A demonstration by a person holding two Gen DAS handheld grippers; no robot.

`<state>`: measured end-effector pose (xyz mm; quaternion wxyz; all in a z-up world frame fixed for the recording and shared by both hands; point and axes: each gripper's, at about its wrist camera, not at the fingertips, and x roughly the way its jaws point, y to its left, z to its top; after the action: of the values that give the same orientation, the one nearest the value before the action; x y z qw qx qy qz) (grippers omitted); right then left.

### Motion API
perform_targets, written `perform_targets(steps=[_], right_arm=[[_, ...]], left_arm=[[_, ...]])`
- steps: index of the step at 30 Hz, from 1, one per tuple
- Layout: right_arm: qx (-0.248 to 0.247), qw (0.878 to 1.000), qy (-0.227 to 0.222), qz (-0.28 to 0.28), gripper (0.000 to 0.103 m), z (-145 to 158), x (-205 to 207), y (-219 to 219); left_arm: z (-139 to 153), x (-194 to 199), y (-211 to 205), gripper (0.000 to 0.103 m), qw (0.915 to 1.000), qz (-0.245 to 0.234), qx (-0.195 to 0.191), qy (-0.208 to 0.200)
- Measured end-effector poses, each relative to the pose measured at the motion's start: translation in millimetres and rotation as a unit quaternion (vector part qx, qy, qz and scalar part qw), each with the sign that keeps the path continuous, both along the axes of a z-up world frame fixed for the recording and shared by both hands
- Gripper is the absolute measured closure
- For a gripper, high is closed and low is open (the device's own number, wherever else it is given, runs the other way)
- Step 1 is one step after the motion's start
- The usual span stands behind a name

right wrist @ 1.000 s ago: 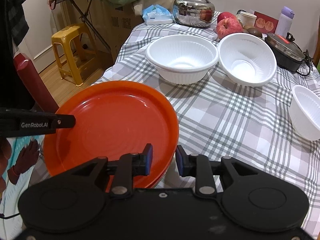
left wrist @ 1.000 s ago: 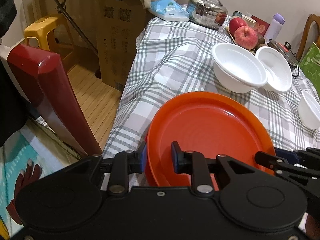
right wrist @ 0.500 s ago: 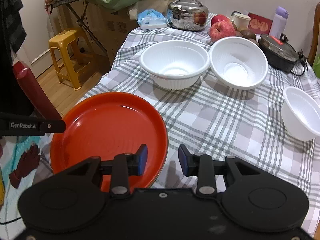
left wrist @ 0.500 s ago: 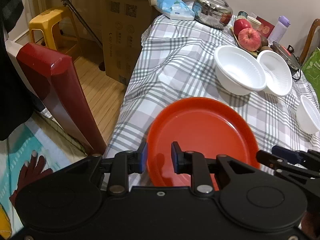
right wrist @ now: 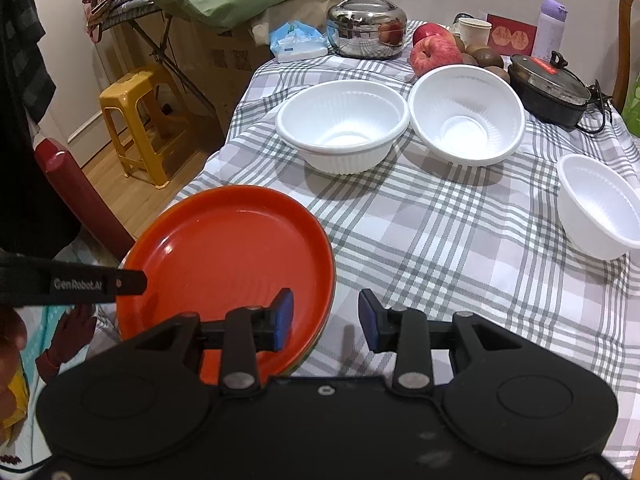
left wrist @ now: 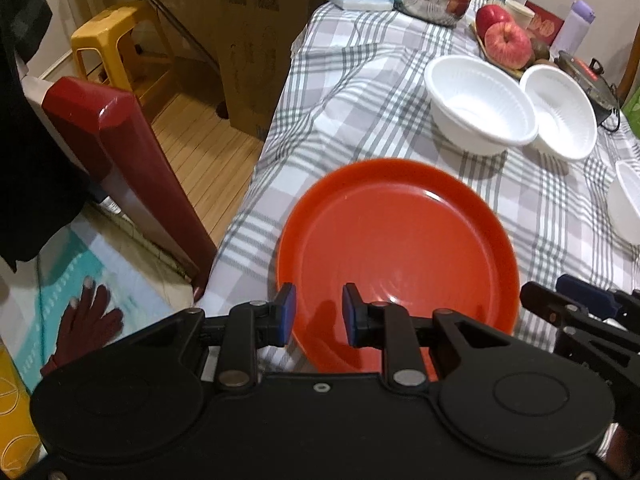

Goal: Organize plates and bowls
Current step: 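Settle the orange plate on the stack and open the left tool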

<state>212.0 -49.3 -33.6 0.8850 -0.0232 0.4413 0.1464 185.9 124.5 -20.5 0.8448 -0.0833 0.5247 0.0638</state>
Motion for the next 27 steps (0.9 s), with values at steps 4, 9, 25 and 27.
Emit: perform_targets(steps=[4, 9, 25, 27], right_arm=[[0.007, 1.0, 0.005, -0.001, 0.065, 0, -5, -3], [0.016, 1.0, 0.006, -0.003, 0.064, 0, -13, -8], [0.052, 0.998, 0.002, -0.04, 0.054, 3, -54, -44], [0.056, 0.997, 0.0, -0.05, 0.051, 3, -62, -53]], left_arm=[[-1, -6, -5, 0.071, 0.9999, 0.004, 0.01, 0.006], [0, -13, -10, 0.071, 0.9997, 0.008, 0.02, 0.009], [14, -43, -45, 0.071, 0.9988, -0.013, 0.047, -0.005], [15, -49, -53, 0.071, 0.9986, -0.021, 0.048, -0.009]])
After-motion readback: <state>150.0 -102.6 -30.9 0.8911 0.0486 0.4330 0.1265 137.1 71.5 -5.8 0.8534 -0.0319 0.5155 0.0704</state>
